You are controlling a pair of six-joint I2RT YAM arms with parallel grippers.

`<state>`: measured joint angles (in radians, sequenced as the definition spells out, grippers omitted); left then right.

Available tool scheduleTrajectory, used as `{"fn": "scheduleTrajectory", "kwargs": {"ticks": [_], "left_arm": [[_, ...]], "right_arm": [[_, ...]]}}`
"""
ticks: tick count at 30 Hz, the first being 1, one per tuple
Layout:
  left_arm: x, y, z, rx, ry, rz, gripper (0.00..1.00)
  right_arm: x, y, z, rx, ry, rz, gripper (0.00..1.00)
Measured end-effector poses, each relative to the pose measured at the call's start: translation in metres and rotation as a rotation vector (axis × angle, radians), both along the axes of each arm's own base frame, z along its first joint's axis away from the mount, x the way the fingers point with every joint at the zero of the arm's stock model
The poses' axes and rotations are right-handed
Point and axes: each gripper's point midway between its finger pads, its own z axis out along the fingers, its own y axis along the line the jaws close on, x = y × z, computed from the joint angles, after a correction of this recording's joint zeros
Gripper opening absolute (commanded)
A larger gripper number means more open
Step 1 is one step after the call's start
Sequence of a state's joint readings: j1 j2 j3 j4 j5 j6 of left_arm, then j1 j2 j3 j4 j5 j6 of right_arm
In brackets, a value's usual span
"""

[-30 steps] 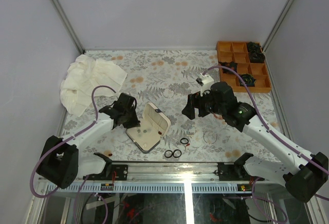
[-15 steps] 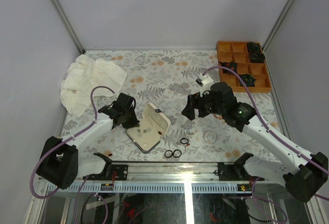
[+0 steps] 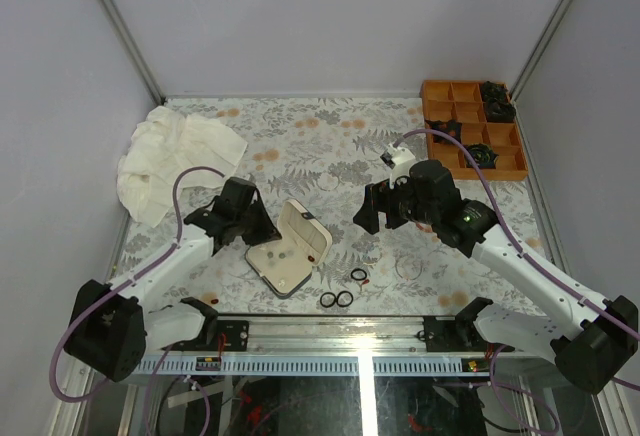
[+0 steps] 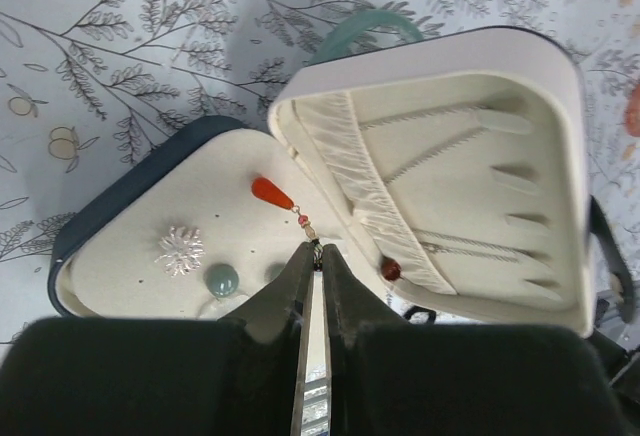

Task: Organize the mixed jewelry
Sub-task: Place the jewelry in the jewelry box.

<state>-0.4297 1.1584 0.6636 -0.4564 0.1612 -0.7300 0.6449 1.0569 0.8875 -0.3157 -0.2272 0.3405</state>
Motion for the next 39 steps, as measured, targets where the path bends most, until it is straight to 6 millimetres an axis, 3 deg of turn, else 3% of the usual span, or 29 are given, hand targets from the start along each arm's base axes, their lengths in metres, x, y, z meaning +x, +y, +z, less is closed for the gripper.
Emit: {"fn": "scheduleTrajectory", "kwargs": {"ticks": [6,24,39], "left_arm": [[-0.003,-0.009,0.014,-0.063,-0.014,-0.025,0.04],[-0.021,-0.016,0.011,-0.12,0.046,-0.048,0.04],[-0.028,-0.019,0.022,-0.147,0.027,-0.067,0.04]], "right_arm": [[0.0,0.0,0.0,0.0,0.0,0.0,0.84],[0.001,0.002,0.002,0.009,-0.008,0.002,0.84],[-0.001,0.002,0.0,0.013,0.003,0.006,0.84]]}}
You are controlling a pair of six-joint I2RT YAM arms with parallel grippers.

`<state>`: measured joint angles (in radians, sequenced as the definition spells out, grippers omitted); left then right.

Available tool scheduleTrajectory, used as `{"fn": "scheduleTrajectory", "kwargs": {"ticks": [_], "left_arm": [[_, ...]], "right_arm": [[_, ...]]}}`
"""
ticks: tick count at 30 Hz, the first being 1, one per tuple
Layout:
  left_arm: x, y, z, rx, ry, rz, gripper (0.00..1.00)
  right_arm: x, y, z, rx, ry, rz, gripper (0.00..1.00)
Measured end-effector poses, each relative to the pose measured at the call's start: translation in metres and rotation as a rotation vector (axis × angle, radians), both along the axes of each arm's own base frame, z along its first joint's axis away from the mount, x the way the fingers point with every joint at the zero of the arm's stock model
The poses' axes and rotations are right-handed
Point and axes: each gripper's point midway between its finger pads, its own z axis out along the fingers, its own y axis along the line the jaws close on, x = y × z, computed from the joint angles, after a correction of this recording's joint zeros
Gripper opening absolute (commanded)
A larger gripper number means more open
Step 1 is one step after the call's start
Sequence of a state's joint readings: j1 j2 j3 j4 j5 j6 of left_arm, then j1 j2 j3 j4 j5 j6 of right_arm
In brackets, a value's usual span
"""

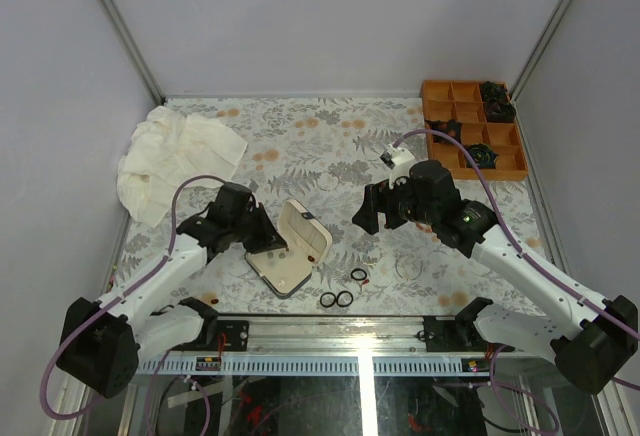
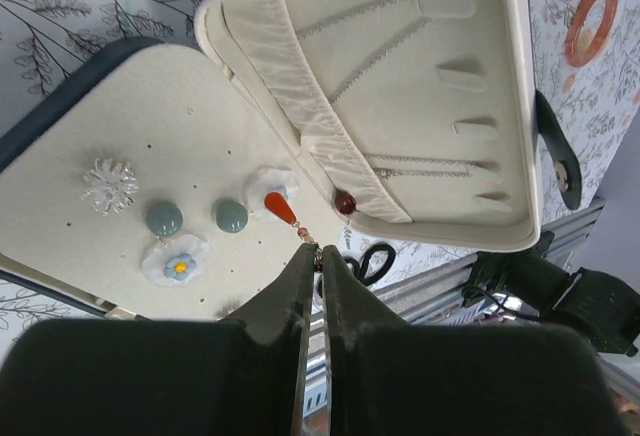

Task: Organize the mixed jewelry
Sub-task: Place the jewelry in the jewelry box.

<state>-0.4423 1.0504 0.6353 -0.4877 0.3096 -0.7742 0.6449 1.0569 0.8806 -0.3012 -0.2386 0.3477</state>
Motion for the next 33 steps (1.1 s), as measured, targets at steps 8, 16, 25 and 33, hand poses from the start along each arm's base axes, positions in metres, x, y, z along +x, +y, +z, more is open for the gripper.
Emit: {"fn": "scheduleTrajectory", "kwargs": {"ticks": [8,16,25,33], "left_arm": [[-0.017,-0.003,0.003,-0.007,0.028,-0.035,0.04],[-0.028,0.001,0.003,0.013,0.051,-0.036,0.04],[-0.033,0.003,-0.009,0.077,0.073,-0.04,0.04],[-0.043,-0.009,-0.019,0.103,0.099,-0.066,0.04]], "right_arm": [[-0.002,0.001,0.0,0.003,0.005,0.008,0.84],[-0.002,0.001,0.0,0.004,0.005,0.009,0.84],[-0.002,0.001,0.0,0.004,0.004,0.009,0.84],[-0.002,0.001,0.0,0.004,0.005,0.009,0.84]]}}
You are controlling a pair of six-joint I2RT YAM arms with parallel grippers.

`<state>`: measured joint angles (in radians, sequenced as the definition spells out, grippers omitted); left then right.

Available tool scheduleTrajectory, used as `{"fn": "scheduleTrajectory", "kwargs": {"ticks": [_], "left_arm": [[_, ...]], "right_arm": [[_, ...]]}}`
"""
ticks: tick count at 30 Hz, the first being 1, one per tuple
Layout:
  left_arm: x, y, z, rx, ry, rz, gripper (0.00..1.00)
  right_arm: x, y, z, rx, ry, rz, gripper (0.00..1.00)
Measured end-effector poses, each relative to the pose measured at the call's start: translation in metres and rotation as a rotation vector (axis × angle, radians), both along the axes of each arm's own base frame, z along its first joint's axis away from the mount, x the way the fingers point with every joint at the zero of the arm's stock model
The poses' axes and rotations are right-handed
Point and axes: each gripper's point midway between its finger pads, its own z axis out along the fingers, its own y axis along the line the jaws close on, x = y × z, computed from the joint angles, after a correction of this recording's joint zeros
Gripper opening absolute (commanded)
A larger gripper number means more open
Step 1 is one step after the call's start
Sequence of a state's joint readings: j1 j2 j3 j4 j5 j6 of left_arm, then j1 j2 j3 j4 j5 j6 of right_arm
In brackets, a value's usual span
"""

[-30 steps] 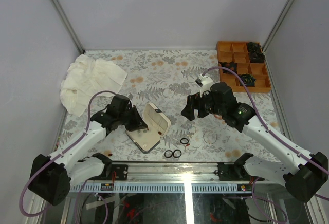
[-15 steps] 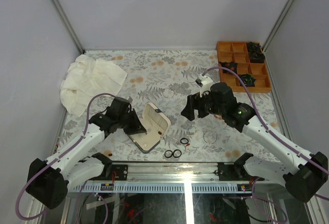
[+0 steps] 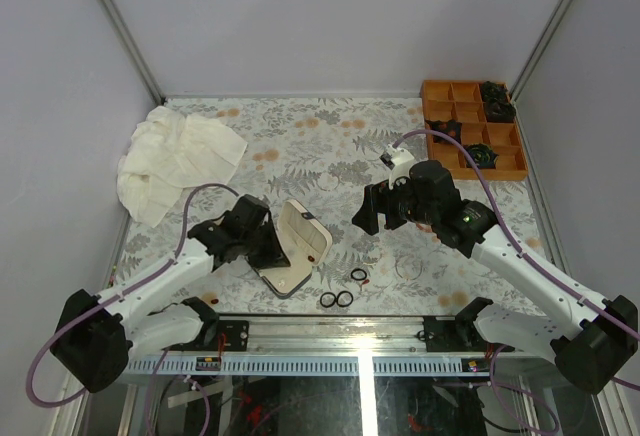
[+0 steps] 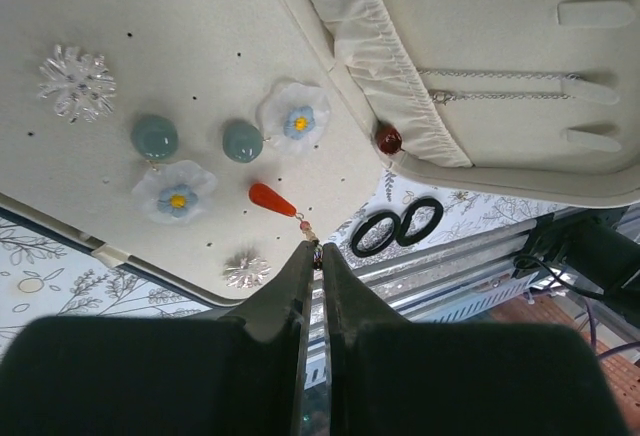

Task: Organize the mixed jewelry
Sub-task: Place the jewelry in the jewelry box.

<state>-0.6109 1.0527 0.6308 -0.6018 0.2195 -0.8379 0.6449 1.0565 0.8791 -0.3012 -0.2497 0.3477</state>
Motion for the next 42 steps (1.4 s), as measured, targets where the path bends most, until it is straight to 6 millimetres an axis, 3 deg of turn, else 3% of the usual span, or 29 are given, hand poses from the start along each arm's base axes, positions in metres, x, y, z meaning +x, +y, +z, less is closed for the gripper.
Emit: {"fn": "scheduleTrajectory", "kwargs": {"ticks": [16,42], "left_arm": [[-0.002,-0.026,-0.014,-0.055,0.022,0.021,0.04],[-0.002,-0.031,-0.02,-0.1,0.02,0.075,0.04]], "right_arm": [[-0.001,0.0,0.0,0.002,0.003,0.004,0.84],[-0.001,0.001,0.0,0.005,0.005,0.004,0.84]]}}
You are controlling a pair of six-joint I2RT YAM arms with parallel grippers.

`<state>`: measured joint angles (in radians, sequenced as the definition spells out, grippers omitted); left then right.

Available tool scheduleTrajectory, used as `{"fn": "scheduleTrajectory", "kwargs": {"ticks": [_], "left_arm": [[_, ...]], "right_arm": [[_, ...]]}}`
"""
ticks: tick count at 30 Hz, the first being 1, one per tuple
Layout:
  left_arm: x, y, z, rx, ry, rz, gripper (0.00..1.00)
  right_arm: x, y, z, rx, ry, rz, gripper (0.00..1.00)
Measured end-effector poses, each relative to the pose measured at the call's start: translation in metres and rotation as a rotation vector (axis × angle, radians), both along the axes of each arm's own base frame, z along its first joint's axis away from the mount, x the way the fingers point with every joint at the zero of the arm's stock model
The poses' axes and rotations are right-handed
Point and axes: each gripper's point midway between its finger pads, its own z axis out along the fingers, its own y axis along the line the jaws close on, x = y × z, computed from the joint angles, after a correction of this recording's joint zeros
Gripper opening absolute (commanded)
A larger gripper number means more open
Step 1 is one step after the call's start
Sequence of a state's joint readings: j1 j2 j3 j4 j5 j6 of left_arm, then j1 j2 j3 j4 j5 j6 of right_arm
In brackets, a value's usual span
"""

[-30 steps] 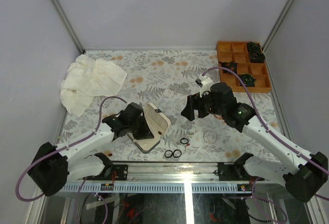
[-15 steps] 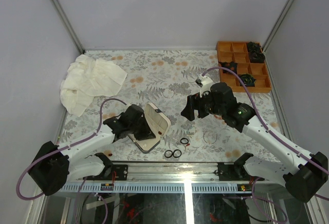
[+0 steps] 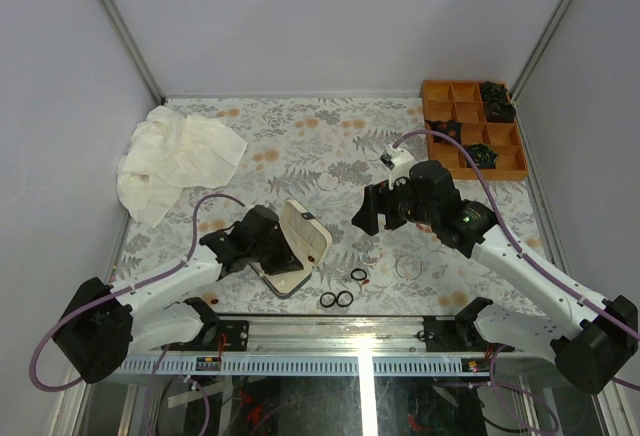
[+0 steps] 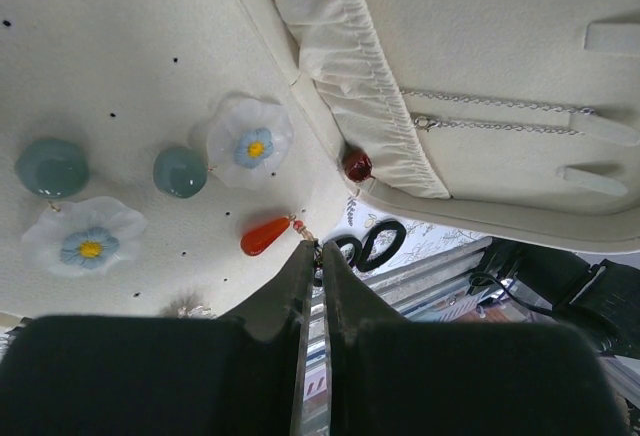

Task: Organize the mixed jewelry
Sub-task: Place the jewelry in the jewelry box.

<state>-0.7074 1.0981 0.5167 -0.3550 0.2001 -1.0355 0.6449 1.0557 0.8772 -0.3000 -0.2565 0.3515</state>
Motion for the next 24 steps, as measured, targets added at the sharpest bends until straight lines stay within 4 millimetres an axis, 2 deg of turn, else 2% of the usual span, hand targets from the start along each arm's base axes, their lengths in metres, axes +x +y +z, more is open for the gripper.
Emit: {"fn": "scheduleTrajectory", "kwargs": {"ticks": [24], "left_arm": [[-0.0078,0.0084,-0.0063,0.024,0.016,0.005,0.04]], "right_arm": [[0.0,0.0003,-0.0017,0.003,0.003,-0.002,0.83]]}}
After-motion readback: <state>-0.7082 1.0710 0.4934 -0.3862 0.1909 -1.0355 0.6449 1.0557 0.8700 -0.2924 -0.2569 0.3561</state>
